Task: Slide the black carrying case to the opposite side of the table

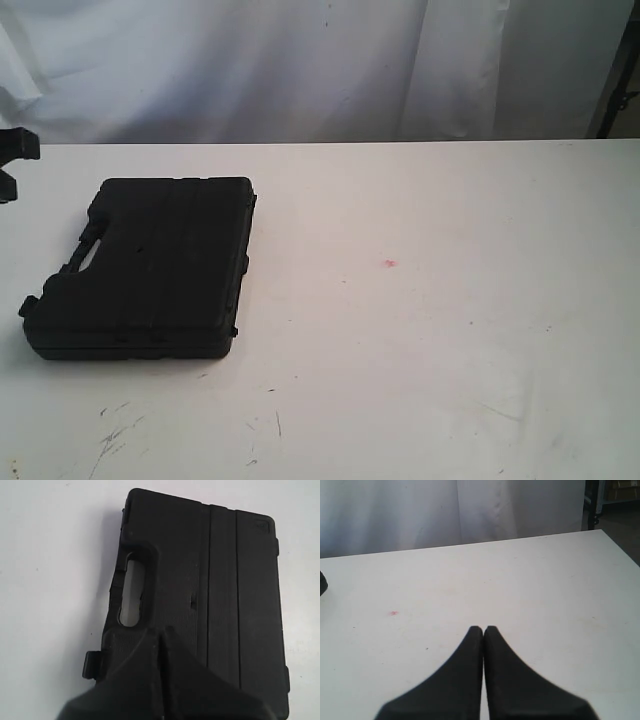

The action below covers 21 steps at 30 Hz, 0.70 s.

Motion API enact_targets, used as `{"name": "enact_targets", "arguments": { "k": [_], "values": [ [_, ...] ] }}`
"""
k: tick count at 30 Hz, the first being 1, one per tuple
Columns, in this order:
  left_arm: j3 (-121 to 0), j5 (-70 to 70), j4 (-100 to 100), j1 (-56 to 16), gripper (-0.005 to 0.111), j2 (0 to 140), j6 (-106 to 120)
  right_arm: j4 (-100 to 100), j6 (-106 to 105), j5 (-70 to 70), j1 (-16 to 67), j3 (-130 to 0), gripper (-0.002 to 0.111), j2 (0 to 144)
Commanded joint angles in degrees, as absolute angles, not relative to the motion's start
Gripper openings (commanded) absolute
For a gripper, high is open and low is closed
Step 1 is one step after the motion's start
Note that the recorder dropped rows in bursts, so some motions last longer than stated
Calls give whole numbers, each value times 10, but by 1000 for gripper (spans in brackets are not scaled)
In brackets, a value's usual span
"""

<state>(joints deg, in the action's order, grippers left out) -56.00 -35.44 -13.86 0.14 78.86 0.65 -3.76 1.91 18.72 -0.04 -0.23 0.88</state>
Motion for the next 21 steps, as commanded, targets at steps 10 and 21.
{"name": "enact_targets", "arguments": {
  "k": [10, 21],
  "values": [
    [-442, -348, -150, 0, 0, 571, 15, -40, 22, 187, -5, 0, 0, 7],
    [-440, -359, -141, 0, 0, 458, 20, -40, 22, 187, -5, 0, 0, 7]
  ]
}}
